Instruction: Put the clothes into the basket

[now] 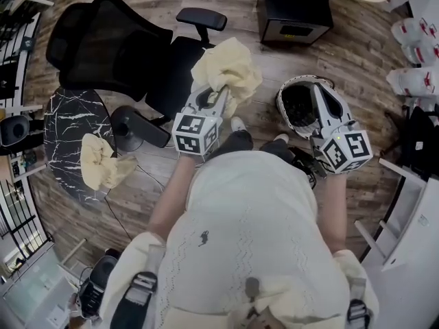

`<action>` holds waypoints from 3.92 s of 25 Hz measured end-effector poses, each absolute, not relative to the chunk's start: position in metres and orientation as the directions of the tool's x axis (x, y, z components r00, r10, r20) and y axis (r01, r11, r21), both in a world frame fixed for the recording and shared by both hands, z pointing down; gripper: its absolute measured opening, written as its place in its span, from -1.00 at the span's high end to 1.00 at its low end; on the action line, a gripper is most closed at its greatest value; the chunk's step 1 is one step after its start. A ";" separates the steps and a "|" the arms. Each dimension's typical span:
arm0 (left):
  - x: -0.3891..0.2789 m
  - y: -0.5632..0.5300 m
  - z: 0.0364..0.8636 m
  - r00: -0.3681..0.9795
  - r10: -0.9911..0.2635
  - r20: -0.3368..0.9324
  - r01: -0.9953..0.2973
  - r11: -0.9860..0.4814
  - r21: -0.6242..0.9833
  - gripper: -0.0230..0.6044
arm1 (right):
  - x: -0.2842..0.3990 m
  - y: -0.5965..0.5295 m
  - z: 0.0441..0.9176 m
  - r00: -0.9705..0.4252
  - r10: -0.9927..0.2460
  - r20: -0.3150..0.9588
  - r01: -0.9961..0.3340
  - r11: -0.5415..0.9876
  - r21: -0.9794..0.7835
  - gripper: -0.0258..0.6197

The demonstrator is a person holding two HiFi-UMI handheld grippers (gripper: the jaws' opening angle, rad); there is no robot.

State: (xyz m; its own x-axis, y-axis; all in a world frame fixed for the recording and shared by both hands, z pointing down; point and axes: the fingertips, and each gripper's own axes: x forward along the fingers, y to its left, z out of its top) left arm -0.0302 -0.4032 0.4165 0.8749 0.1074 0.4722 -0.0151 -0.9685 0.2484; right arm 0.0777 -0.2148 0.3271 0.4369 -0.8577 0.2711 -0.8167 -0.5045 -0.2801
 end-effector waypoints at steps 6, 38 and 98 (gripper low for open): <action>-0.024 -0.383 0.407 0.880 0.126 0.459 0.014 -0.971 0.240 0.63 | 0.082 -0.179 0.319 0.497 -0.834 0.240 -0.780 -0.550 -0.297 0.90; -0.024 -0.232 0.368 0.894 0.200 0.401 0.103 -0.963 0.250 0.63 | 0.068 -0.011 0.293 0.599 -0.772 0.215 -0.713 -0.636 -0.297 0.90; 0.047 0.162 0.372 0.791 0.458 0.404 0.401 -0.889 0.223 0.63 | 0.096 0.373 0.291 0.767 -0.626 0.142 -0.563 -0.762 -0.319 0.90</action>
